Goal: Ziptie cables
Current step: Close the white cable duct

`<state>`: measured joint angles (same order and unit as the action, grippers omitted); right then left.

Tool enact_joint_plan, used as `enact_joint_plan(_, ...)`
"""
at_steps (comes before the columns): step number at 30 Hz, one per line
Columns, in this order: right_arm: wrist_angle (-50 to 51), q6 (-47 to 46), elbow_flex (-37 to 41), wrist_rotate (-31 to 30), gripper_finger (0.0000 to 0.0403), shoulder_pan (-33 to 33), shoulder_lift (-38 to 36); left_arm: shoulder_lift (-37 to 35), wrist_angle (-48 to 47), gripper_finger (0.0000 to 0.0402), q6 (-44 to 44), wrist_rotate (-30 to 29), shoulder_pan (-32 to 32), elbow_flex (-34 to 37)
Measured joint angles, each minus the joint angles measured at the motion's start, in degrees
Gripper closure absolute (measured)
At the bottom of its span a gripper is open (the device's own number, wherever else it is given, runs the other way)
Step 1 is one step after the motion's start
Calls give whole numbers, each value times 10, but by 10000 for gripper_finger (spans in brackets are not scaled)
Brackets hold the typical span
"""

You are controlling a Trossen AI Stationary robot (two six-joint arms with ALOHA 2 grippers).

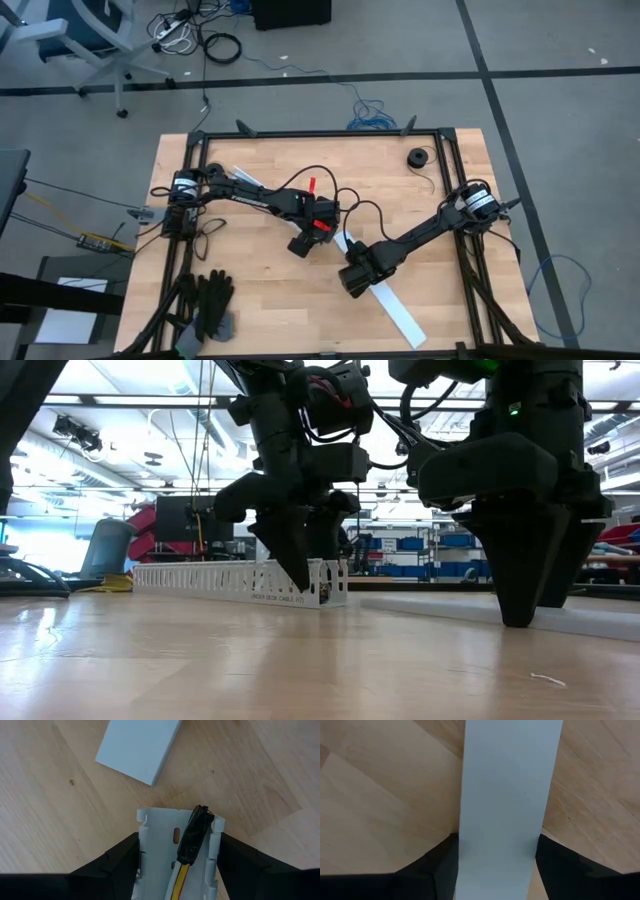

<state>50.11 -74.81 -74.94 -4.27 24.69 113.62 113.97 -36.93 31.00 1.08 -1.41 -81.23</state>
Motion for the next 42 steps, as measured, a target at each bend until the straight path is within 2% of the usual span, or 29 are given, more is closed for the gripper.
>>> enact_joint_plan(21,-1,0,1,-1,187,0,-6,0,0,183,0,0,0,0)
enact_joint_plan(27,13,3,3,-25,191,1,-28,0,1,183,0,0,0,0)
enact_joint_plan(42,1,13,1,-27,190,14,-30,0,3,183,0,0,0,0)
